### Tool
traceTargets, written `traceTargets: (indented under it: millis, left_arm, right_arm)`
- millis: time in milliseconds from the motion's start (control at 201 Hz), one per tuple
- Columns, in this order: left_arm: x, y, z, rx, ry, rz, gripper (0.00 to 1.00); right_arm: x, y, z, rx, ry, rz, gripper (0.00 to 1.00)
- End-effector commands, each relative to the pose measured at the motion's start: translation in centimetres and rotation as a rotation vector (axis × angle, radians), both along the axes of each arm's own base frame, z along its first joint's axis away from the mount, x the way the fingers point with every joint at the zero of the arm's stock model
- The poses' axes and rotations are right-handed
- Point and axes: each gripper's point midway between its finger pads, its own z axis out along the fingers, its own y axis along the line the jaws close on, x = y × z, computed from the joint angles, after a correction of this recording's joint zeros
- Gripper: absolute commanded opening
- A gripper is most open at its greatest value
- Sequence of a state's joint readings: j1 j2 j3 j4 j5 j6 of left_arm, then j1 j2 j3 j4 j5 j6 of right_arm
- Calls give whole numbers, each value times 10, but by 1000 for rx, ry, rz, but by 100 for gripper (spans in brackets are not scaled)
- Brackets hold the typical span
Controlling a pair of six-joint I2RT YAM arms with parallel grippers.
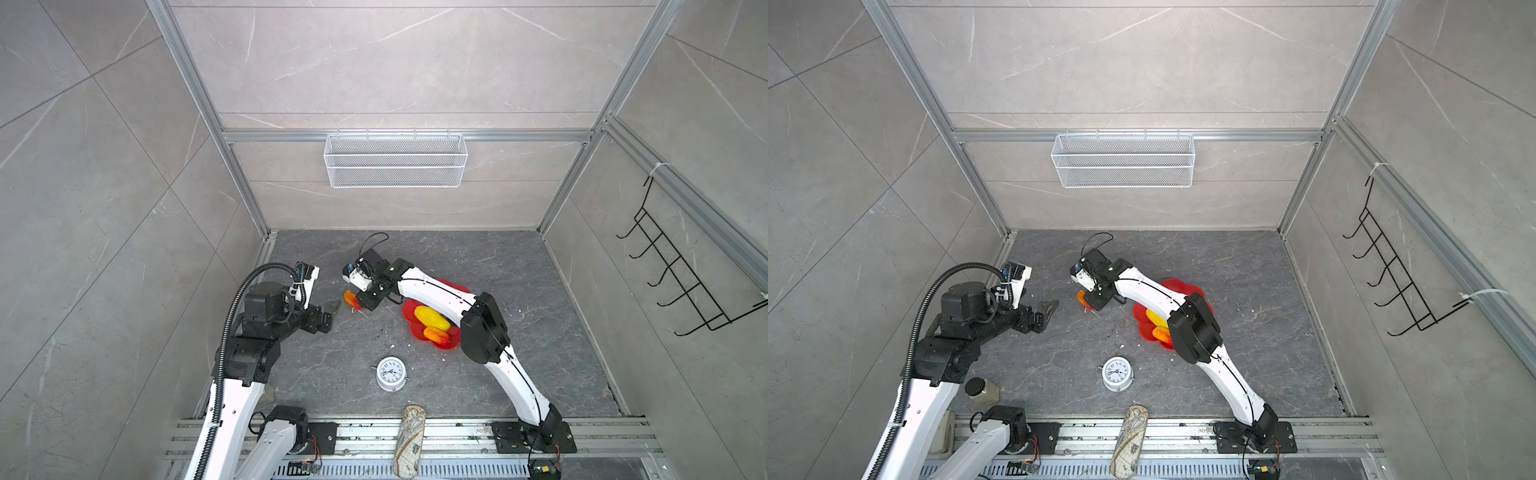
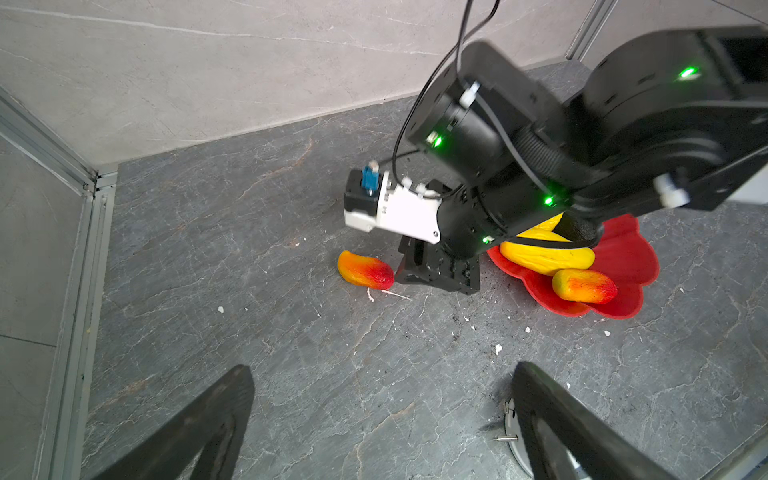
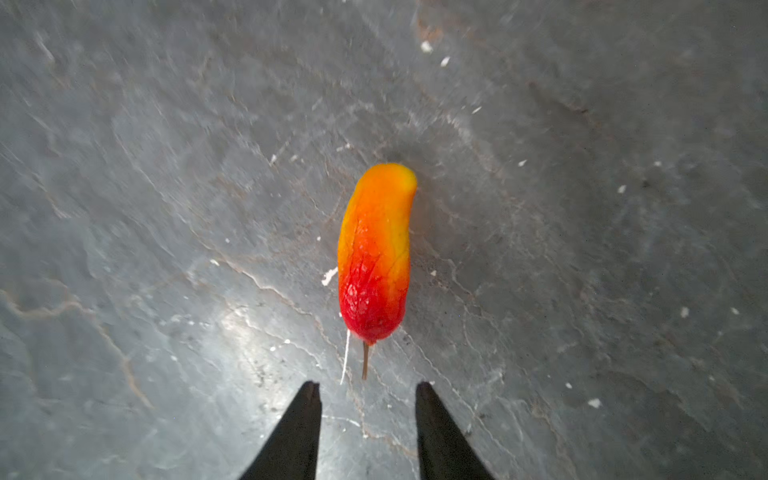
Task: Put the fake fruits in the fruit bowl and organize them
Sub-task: 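Lift the mango with the right gripper and carry it toward the bowl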
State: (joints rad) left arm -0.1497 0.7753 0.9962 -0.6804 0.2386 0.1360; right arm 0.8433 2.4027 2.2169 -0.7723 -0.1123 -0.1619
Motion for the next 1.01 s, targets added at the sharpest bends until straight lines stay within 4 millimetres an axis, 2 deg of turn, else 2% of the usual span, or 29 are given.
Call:
traceTargets:
  millis: [0,30,129,209,219,259,304,473,622,672,737,1001]
  left_arm:
    - [-2,-1,8,10,-41,-21,100]
    - [-2,-1,8,10,-40,-20,100]
    - [-2,-1,9,10,-42,-21,100]
    - [-2,0,9,10,-44,-20,100]
    - [-2,0,8,10,-42,-20,100]
    - [-2,0,9,10,-45,-19,100]
    - [-3,0,9,10,-45,-19,100]
    - [-2,0,9,10,-45,-19,100]
    - [-3,-1,9,9,-45,-21,100]
    - [-3,-1,9,9,-44,-21,100]
    - [-3,-1,9,9,-45,-21,100]
    - [-3,0,10,10,-49,-18,100]
  right_arm:
    - [0,7,12,26,-14,3,57]
    - [2,9,12,29,-9,-5,62]
    - [8,17,4,33,12,-23,69]
    - [14,25,4,44,12,-36,70]
    - [14,25,-5,33,23,-37,70]
    - [15,28,-14,24,35,-41,70]
    - [19,32,-11,36,31,-44,70]
    - [23,35,-32,28,50,-62,67]
    - [23,34,-51,10,61,-77,59]
    - [23,33,-57,6,66,-82,54]
    - [24,33,-60,3,67,-86,43]
    - [21,32,-46,14,69,-90,16]
